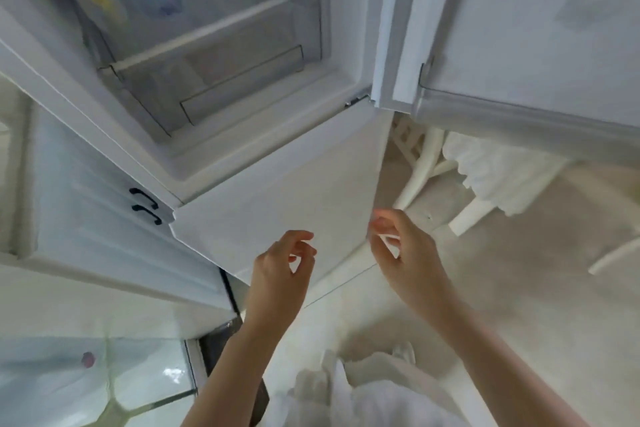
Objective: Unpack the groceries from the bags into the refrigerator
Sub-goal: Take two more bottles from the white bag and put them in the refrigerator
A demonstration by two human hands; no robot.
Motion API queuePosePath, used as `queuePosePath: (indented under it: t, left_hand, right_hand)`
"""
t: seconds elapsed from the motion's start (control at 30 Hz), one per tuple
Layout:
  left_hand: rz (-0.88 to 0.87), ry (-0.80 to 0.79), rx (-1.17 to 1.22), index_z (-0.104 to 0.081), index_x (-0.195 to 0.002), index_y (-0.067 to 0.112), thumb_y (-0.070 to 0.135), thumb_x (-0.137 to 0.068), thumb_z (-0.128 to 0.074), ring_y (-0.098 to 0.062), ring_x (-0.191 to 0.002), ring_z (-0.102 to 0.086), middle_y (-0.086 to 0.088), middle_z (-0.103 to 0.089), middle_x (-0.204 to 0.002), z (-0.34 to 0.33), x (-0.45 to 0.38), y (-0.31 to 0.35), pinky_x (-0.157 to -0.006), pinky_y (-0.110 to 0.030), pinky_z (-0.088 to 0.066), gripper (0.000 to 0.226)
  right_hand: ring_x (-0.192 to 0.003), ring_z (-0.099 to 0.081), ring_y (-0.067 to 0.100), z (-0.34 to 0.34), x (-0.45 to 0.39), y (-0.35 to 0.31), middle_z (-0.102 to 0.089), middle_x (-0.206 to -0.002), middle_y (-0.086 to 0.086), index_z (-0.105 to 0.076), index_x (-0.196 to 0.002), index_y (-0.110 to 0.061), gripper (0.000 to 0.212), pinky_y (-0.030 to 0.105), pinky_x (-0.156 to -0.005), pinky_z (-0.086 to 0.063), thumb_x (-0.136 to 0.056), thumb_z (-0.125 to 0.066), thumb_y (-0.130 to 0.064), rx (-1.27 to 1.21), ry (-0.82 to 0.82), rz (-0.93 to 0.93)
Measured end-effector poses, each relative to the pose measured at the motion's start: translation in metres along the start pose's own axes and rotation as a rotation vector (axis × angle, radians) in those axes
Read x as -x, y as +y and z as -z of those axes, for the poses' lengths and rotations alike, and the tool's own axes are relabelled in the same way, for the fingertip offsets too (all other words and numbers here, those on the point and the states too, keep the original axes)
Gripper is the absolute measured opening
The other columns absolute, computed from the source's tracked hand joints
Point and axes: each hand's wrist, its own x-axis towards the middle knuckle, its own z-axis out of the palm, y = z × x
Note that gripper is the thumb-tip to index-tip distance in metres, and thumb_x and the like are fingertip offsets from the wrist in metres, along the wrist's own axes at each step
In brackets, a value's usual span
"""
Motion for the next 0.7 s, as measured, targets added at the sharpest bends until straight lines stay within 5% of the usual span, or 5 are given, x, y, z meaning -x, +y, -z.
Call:
queuePosePath:
  t: [0.23,0.43,0.7]
  left_hand:
    - [-0.083,-0.335,-0.045,-0.063,-0.106,0.028,0.019,-0.095,-0.054,0.006,-0.085,-0.060,0.013,-0.070,-0.086,-0.073,0.043,0.037,-0.075,-0.014,-0.048,0.017]
    - [-0.207,-0.522,-0.071,-0.067,-0.104,0.023,0.020,-0.094,-0.056,-0.003,-0.085,-0.063,0.010,-0.071,-0.086,-0.159,0.074,0.097,-0.081,-0.027,-0.053,0.015]
    - [-0.239,-0.733,-0.076,-0.067,-0.103,0.025,0.020,-0.092,-0.057,-0.004,-0.081,-0.065,0.010,-0.071,-0.082,-0.295,0.161,0.190,-0.079,-0.029,-0.054,0.015]
  right_hand:
    - [-0.102,-0.062,0.012,0.051,0.101,0.073,-0.064,-0.101,-0.011,-0.055,-0.121,-0.023,0.033,0.043,-0.092,-0.051,-0.090,-0.060,-0.014,0.020,0.070,-0.318]
    - [-0.103,-0.060,0.014,0.117,0.179,0.122,-0.064,-0.105,-0.004,-0.055,-0.124,-0.013,0.032,0.037,-0.095,-0.048,-0.092,-0.058,-0.010,0.023,0.147,-0.475]
    - [-0.102,-0.059,0.005,0.237,0.263,0.205,-0.062,-0.106,-0.011,-0.053,-0.124,-0.022,0.032,0.032,-0.093,-0.050,-0.093,-0.057,-0.019,0.057,0.180,-0.598]
